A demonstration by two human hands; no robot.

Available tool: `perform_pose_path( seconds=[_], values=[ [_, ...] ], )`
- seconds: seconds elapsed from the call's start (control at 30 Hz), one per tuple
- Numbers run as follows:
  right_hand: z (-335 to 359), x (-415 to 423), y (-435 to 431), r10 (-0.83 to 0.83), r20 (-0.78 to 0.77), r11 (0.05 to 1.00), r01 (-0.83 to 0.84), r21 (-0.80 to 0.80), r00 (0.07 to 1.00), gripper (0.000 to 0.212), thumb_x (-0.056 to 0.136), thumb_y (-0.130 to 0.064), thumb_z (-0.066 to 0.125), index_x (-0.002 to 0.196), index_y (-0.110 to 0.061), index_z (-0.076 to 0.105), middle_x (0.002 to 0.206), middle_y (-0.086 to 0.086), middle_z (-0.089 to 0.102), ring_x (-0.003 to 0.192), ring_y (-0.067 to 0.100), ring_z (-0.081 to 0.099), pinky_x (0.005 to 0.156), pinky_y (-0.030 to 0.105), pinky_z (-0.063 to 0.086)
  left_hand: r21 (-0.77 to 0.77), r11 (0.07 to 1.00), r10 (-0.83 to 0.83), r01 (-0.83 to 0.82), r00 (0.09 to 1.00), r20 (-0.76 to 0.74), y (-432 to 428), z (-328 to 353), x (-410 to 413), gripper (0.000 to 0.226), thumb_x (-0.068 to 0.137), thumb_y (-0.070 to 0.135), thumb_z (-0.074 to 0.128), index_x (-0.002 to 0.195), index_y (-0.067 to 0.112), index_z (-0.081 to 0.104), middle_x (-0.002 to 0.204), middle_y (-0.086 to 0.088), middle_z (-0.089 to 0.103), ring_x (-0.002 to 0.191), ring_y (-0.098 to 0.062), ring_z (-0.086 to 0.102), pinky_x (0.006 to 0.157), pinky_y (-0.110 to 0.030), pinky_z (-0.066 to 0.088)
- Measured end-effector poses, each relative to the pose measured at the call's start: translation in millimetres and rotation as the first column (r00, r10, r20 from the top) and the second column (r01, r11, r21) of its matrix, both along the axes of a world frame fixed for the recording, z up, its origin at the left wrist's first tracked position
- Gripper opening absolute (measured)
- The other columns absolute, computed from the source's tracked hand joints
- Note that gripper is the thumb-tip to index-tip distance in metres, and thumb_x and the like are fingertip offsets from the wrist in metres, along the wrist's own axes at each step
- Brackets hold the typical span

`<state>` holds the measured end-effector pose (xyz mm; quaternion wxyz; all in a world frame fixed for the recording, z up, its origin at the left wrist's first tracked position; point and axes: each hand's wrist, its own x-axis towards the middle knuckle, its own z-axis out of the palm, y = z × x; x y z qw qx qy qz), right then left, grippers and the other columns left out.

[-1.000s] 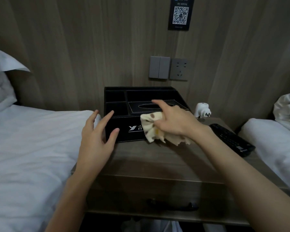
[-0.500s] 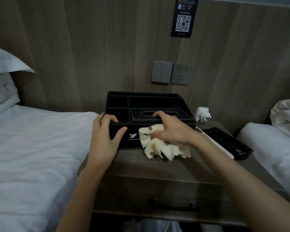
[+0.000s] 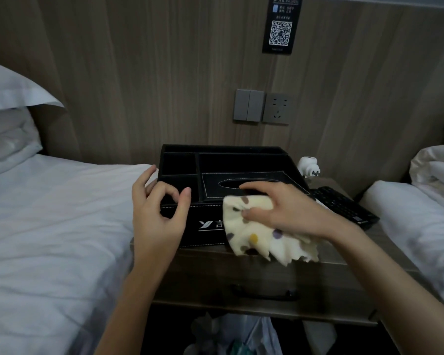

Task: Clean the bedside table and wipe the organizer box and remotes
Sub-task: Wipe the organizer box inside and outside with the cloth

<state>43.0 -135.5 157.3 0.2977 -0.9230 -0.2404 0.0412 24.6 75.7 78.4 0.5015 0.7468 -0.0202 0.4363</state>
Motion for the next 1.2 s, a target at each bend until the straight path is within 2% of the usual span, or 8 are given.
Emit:
perform_pose_path(
  seconds=[0.07,0.13,0.23,0.37,0.6,0.8,0.97,1.2],
  values=[
    [15.0,-3.0,-8.7,-0.035,0.025,0.995,0.033,0.095,0.999,0.028,0.088,-0.035,0.066,0.115,-0.039,0.058,0.075,-0.022,0.07,0.045,0.004,0.06,0.046,0.023,0.048,0.011,1.0,-0.002,0.002,1.0,0.022,-1.7,0.1,-2.2,0.009,0.088,0.011,0.066,0.088,0.015,0.058,0.129,0.009,0.043,0.134,0.004,0.032,0.087,0.004,0.028],
    [29.3,-1.5,-17.3,-0.16,0.229,0.976,0.118,0.184,0.96,0.02,0.088,-0.032,0.065,0.106,-0.039,0.061,0.071,-0.018,0.067,0.051,0.007,0.061,0.052,0.028,0.05,0.046,0.999,-0.013,0.011,0.999,0.041,-2.7,0.6,-3.7,0.019,0.09,0.013,0.065,0.106,0.021,0.059,0.138,0.0,0.042,0.132,0.009,0.031,0.089,0.005,0.026],
    [42.7,9.8,-25.0,-0.292,0.644,0.947,0.309,0.089,0.707,0.025,0.089,-0.026,0.054,0.111,-0.037,0.054,0.082,-0.012,0.059,0.072,0.015,0.054,0.054,0.029,0.039,0.111,0.994,0.01,-0.016,0.999,0.049,-3.4,-2.2,-4.1,0.031,0.09,0.028,0.059,0.121,0.028,0.059,0.146,0.005,0.037,0.135,-0.003,0.032,0.101,0.0,0.02],
    [35.4,45.1,-18.4,-0.15,0.778,0.956,0.29,-0.043,0.61,0.024,0.089,-0.019,0.06,0.112,-0.026,0.056,0.102,-0.004,0.053,0.098,0.02,0.044,0.061,0.032,0.038,0.172,0.985,0.015,-0.024,0.998,0.058,-6.8,-7.2,-2.5,0.04,0.087,0.036,0.062,0.125,0.025,0.061,0.146,0.004,0.04,0.136,-0.011,0.034,0.107,-0.007,0.02],
    [-3.3,82.8,-5.0,-0.139,0.674,0.95,0.29,-0.117,0.726,0.018,0.081,-0.005,0.059,0.094,-0.014,0.067,0.097,0.003,0.057,0.089,0.028,0.057,0.069,0.043,0.05,0.443,0.885,0.082,-0.144,0.984,0.157,0.8,-13.1,6.9,0.051,0.076,0.046,0.072,0.118,0.018,0.067,0.142,-0.007,0.047,0.134,-0.032,0.038,0.116,-0.03,0.023],
    [7.1,82.3,-13.9,-0.123,0.448,0.936,0.253,-0.244,0.885,0.022,0.089,-0.015,0.055,0.106,-0.015,0.069,0.099,0.008,0.068,0.095,0.027,0.062,0.073,0.029,0.039,0.423,0.894,0.09,-0.151,0.983,0.16,1.8,-14.8,6.2,0.054,0.074,0.042,0.079,0.117,0.012,0.067,0.137,-0.011,0.05,0.129,-0.029,0.044,0.113,-0.03,0.03],
    [2.2,78.2,2.7,-0.124,0.34,0.95,0.21,-0.23,0.932,0.027,0.096,-0.025,0.05,0.105,-0.004,0.066,0.113,0.013,0.059,0.105,0.029,0.057,0.087,0.035,0.042,0.294,0.953,0.049,-0.069,0.996,0.076,6.5,-14.9,4.9,0.077,0.066,0.051,0.078,0.13,0.014,0.058,0.141,-0.008,0.044,0.133,-0.022,0.042,0.112,-0.025,0.032],
    [4.4,63.9,49.0,0.003,0.208,0.987,0.03,-0.158,0.978,0.034,0.102,-0.024,0.04,0.132,-0.02,0.056,0.139,0.004,0.049,0.129,0.021,0.043,0.102,0.029,0.029,0.281,0.959,0.018,-0.036,0.998,0.067,8.1,-15.9,8.1,0.079,0.065,0.057,0.072,0.132,0.017,0.055,0.139,-0.003,0.045,0.131,-0.017,0.043,0.111,-0.018,0.027]
  ],
)
